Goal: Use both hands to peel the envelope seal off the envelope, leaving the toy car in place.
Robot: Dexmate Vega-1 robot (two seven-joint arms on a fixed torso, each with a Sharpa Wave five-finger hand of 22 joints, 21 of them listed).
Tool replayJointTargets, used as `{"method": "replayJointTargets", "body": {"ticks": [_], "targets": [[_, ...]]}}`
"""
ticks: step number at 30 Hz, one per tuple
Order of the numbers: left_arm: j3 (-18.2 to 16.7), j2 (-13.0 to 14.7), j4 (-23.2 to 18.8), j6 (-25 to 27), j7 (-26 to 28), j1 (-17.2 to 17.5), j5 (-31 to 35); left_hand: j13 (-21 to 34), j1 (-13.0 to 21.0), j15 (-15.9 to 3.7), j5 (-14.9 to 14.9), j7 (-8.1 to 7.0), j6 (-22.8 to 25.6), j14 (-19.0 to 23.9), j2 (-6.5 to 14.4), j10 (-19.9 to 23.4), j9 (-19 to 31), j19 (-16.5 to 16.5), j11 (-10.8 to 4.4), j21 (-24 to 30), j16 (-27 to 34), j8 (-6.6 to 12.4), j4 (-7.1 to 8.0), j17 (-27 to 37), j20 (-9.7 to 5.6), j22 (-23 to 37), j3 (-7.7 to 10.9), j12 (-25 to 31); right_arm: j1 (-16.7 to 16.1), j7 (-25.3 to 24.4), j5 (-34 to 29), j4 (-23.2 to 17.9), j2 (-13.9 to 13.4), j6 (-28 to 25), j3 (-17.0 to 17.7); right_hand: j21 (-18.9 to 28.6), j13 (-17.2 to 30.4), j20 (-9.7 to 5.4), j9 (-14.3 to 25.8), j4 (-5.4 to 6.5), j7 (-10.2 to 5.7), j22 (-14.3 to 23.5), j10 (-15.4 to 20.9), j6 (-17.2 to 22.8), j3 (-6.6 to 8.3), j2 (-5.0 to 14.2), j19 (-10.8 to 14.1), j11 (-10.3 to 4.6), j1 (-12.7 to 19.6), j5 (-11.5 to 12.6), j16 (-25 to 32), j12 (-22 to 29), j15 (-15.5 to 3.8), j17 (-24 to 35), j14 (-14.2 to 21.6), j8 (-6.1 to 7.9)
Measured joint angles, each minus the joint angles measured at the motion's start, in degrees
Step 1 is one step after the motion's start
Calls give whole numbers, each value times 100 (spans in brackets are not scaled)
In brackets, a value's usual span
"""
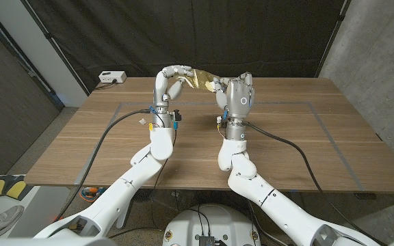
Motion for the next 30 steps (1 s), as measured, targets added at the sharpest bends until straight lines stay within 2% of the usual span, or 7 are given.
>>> {"method": "replayJointTargets", "body": {"ticks": [12,15,16,25,30], "targets": [[-68,-6,0,21,60,53,15,50,2,8,-44,9,-136,8,1,-35,67,0,35,0,-70,58,-25,-22,0,0,25,-15,-276,-25,-806,389,884,562,967,0,20,0,56,0,20,-26,-1,-20,93,-21,0,20,19,-2,0,0,0,85,-42,42],[-75,-3,-15,67,80,66,41,56,11,8,-45,-10,-176,8,9,-53,20,0,52,0,-89,42,-42,-22,0,25,41,-16,-347,-25,-806,441,1108,562,1204,0,36,0,59,-3,20,-26,-1,-20,129,-21,1,20,19,-3,0,0,0,105,-42,41],[-83,2,-40,92,91,87,54,57,19,8,-45,0,-188,8,17,-73,11,0,71,0,-89,29,-44,-22,0,25,43,-16,-378,-27,-1056,458,1203,753,1304,0,36,0,70,-7,21,-26,0,-20,133,-37,1,21,35,-3,0,0,0,113,-42,41],[-124,40,-158,229,241,198,172,113,57,9,-88,8,-196,8,52,-128,-65,-1,77,0,-124,-21,-55,-22,1,25,42,-20,-580,-34,-1557,499,1687,1195,1827,0,53,0,113,14,31,-53,-1,-30,204,-53,1,37,49,-43,-46,0,31,143,-73,41],[-134,56,-234,241,173,254,7,125,57,9,-102,8,-196,8,52,-138,-70,-1,67,0,-124,-21,-56,-21,1,25,41,14,-722,-34,-1557,463,1926,1195,2082,0,62,0,139,24,41,-53,2,-40,260,-53,1,9,48,-44,-48,-24,31,167,-73,82]]}}
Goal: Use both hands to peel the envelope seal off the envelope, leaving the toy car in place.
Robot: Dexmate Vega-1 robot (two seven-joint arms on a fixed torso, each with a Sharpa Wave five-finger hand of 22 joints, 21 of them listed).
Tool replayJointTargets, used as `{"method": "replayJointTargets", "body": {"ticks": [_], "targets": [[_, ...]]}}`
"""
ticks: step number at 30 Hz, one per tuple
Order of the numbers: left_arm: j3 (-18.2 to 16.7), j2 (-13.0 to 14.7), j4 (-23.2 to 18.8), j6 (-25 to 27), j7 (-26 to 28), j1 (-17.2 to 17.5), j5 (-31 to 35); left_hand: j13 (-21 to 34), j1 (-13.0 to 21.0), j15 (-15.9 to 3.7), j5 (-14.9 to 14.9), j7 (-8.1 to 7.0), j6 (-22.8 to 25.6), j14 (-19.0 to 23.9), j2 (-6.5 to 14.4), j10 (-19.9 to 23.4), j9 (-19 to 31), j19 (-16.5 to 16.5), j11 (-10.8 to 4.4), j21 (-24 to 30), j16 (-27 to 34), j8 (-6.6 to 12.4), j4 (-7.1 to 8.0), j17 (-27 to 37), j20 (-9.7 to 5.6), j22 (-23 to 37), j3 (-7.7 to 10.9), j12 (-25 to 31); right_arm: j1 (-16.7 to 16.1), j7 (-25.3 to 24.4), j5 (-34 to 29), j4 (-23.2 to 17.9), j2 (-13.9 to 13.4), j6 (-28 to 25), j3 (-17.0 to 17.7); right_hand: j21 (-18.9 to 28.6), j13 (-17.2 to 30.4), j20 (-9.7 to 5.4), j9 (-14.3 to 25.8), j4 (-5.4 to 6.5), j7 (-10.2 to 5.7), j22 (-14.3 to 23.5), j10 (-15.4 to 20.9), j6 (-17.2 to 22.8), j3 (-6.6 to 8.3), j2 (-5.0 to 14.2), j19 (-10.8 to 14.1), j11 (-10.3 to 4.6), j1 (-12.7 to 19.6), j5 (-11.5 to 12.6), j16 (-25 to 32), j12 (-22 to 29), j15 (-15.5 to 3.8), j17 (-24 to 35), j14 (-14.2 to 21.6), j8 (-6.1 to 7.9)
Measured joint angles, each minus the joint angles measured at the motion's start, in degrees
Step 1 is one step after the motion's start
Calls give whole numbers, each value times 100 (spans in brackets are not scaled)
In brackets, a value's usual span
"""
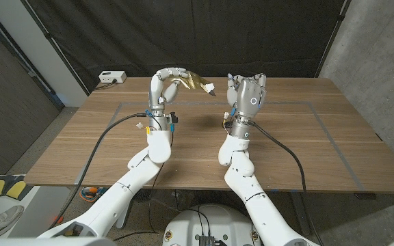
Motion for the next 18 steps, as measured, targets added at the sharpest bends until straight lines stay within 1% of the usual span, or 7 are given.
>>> {"method": "replayJointTargets", "body": {"ticks": [2,4,6,7,11,14,18], "targets": [[-2,33,-50,-12,-204,33,-243,11,15,0,-31,0,0,0,15,0,0,0,0,6,0,0,0,0,0,0,0,2,-79,-1,-285,-30,127,411,135,0,-3,0,0,0,0,0,5,0,0,0,0,-10,0,-1,-40,-6,0,-4,0,0],[-2,33,-50,-18,-394,33,-484,38,16,0,-31,0,0,0,15,-33,-22,0,32,42,0,-20,-17,0,0,0,17,2,-124,-1,-285,-45,210,411,228,0,-47,0,26,14,-18,-15,-6,-19,34,-31,0,-38,-31,-3,-80,-69,0,-25,0,3],[-2,33,-50,-17,-525,33,-654,67,35,0,-69,20,-20,0,34,-71,-26,0,12,69,0,-59,-17,0,0,0,17,3,-200,-1,-285,-71,365,411,386,-29,-131,0,34,42,-115,-27,-73,-115,74,-78,0,-104,-79,-4,-171,-169,-12,-98,-18,3],[-30,72,-120,-6,-585,77,-729,72,45,0,-75,26,-62,0,45,-92,-26,0,33,70,0,-76,-30,0,0,0,30,3,-230,-2,-513,-83,424,900,446,-45,-193,0,20,70,-166,-27,-140,-188,102,-95,0,-138,-135,-4,-239,-252,1,-153,-63,-54],[-65,80,-170,89,-715,115,-840,142,48,15,-167,12,-301,-104,47,-308,-14,-34,42,130,-77,-195,-56,-39,34,0,56,15,-340,-2,-666,-127,646,1223,676,-45,-397,-28,-120,154,-258,-27,-490,-598,160,-71,-29,-91,-444,-3,-511,-558,29,-382,-117,-309],[-81,84,-197,158,-765,133,-869,168,61,60,-193,21,-456,-193,87,-442,-10,-53,31,156,-86,-253,-46,-91,52,-5,65,-24,-416,-2,-719,-155,801,1318,828,-77,-481,-31,-203,238,-288,-27,-684,-810,188,-60,-31,-58,-653,-20,-700,-718,51,-548,-174,-442],[-81,84,-197,230,-827,133,-876,186,-307,95,-193,9,-950,-421,17,-777,35,-130,14,199,-86,-441,57,-212,97,-18,52,-126,-505,-2,-719,-199,978,1318,985,-79,-705,-31,-289,309,-275,-49,-1059,-1245,245,-86,-31,-19,-978,-20,-1188,-1048,102,-1020,-338,-566]]}}
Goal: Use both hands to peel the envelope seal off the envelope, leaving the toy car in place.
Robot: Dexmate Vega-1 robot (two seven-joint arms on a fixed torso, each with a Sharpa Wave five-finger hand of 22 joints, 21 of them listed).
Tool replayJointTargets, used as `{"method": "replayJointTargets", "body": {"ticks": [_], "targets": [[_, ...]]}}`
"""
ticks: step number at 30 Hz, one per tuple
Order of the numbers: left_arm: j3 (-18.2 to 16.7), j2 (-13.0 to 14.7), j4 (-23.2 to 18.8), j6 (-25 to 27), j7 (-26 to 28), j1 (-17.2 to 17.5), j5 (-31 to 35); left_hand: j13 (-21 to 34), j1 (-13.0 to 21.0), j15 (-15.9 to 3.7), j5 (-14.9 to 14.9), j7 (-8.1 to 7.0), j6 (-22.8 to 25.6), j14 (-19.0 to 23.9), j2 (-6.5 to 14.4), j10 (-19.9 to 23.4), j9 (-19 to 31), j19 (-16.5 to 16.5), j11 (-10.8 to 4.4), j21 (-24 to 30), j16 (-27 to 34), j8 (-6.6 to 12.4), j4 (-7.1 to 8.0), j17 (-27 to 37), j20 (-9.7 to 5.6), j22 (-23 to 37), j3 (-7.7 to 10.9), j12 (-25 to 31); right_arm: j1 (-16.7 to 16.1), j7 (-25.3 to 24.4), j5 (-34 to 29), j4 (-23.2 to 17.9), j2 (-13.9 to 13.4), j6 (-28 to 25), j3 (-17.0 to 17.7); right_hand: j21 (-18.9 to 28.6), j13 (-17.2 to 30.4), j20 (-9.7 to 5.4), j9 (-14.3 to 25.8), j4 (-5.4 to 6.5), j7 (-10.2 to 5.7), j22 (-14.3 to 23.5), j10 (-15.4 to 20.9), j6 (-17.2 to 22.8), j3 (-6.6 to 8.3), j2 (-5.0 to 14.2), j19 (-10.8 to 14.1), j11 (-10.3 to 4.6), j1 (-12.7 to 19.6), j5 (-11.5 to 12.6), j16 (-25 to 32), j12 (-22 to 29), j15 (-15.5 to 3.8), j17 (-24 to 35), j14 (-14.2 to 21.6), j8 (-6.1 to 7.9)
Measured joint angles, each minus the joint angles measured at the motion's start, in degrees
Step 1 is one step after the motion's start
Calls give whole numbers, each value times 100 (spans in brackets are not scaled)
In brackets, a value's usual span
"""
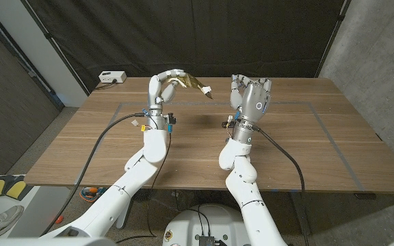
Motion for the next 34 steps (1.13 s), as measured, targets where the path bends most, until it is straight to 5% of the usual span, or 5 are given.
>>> {"method": "replayJointTargets", "body": {"ticks": [5,9,15,23,34], "targets": [[-71,107,-155,98,-83,124,0,-160,-312,94,0,-58,-972,-538,-117,-674,35,-167,-10,41,0,-380,34,-156,54,-28,-21,-168,-98,0,0,-68,157,0,125,-169,-347,47,-86,-6,-72,-55,-661,-615,244,-102,-47,47,-424,0,-815,-540,71,-760,-329,-8],[-101,264,-322,260,-277,199,-23,-473,-865,181,0,-108,-2614,-1579,-214,-1919,35,-533,5,-23,0,-949,185,-378,188,-43,-171,-229,-179,1,-270,-141,248,618,160,-440,-611,113,-99,-12,-65,-83,-1182,-1025,416,-175,-197,93,-737,0,-1352,-836,168,-1170,-672,-30],[-125,559,-519,469,-637,273,-71,-731,-1476,240,29,-58,-4147,-2714,-368,-3252,18,-1046,261,-291,0,-1071,411,-627,455,-56,-429,-236,-308,2,-263,-261,336,637,162,-610,-743,185,-125,-9,-40,-110,-1389,-1193,497,-210,-268,122,-858,0,-1599,-861,242,-1329,-864,-29],[-182,929,-670,588,-1054,381,-216,-851,-1854,261,74,131,-5195,-3494,-487,-4211,18,-1448,530,-556,0,-1091,570,-775,681,-56,-678,-236,-561,3,-194,-501,495,609,131,-700,-826,242,-125,48,-6,-93,-1524,-1326,554,-157,-325,214,-1084,0,-1674,-861,256,-1375,-924,-29],[-346,1162,-638,413,-1281,605,-544,-881,-1934,273,118,225,-5221,-3595,-417,-4319,18,-1523,540,-599,0,-1023,592,-795,688,-56,-701,-208,-1100,3,-83,-1027,607,573,-98,-782,-905,235,-125,135,69,-93,-1575,-1400,590,-100,-379,264,-1292,0,-1763,-860,265,-1398,-932,-29]]}}
